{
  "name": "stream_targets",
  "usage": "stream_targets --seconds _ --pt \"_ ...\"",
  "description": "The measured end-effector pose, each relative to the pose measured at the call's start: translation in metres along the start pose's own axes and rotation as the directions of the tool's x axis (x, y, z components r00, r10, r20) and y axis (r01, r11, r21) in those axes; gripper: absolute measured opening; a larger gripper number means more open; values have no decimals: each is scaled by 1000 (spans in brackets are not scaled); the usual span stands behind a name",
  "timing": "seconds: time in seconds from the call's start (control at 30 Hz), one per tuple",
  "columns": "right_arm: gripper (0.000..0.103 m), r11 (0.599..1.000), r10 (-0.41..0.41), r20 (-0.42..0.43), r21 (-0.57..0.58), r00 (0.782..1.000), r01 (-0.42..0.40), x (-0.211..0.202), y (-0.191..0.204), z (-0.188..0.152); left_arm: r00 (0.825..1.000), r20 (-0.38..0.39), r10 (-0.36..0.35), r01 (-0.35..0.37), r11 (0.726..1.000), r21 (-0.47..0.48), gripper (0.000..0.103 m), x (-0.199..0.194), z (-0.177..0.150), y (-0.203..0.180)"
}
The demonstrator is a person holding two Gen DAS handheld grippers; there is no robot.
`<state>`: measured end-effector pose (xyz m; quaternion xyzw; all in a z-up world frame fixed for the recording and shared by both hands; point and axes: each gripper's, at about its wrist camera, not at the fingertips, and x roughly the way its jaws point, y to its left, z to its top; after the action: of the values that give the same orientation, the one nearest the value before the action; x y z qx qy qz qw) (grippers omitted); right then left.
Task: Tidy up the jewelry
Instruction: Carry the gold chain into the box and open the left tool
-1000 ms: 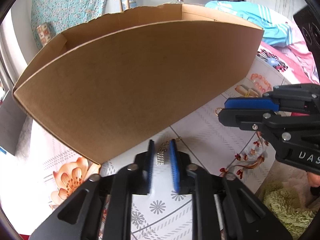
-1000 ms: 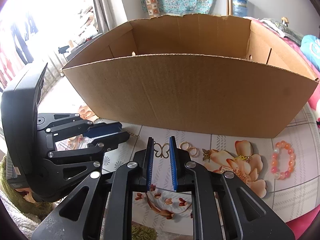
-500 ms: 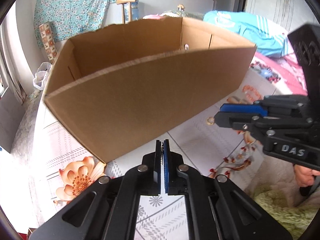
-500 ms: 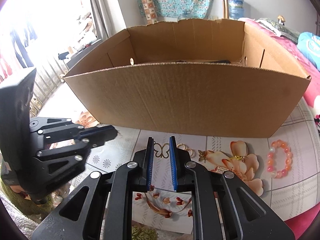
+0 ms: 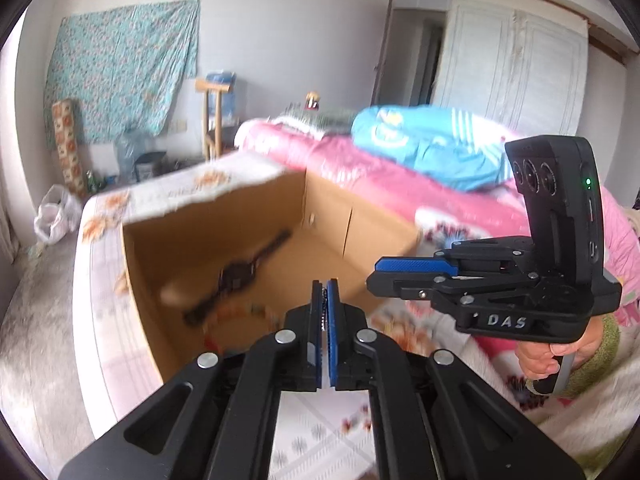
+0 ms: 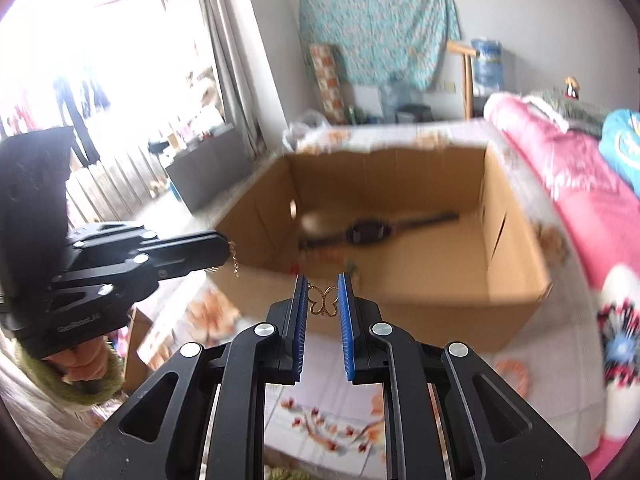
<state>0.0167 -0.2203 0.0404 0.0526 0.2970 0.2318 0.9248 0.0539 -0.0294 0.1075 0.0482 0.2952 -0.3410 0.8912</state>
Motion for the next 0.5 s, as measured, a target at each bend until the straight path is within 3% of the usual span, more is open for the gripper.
stream_targets --seconds 0.1,0.23,0.33,0.5 --pt "13 1000 14 3 17 1000 -14 2 -17 23 999 -21 -24 23 999 -33 2 23 21 14" --pt "13 998 22 -78 58 997 -18 30 -42 54 988 -138 -67 51 992 -116 2 71 43 36" --pt "13 994 49 -164 104 985 -32 56 -56 65 965 -239 -108 67 982 -176 2 109 49 47" --pt "13 990 23 -347 140 937 28 114 -77 74 911 -366 -192 81 951 -297 2 156 49 64"
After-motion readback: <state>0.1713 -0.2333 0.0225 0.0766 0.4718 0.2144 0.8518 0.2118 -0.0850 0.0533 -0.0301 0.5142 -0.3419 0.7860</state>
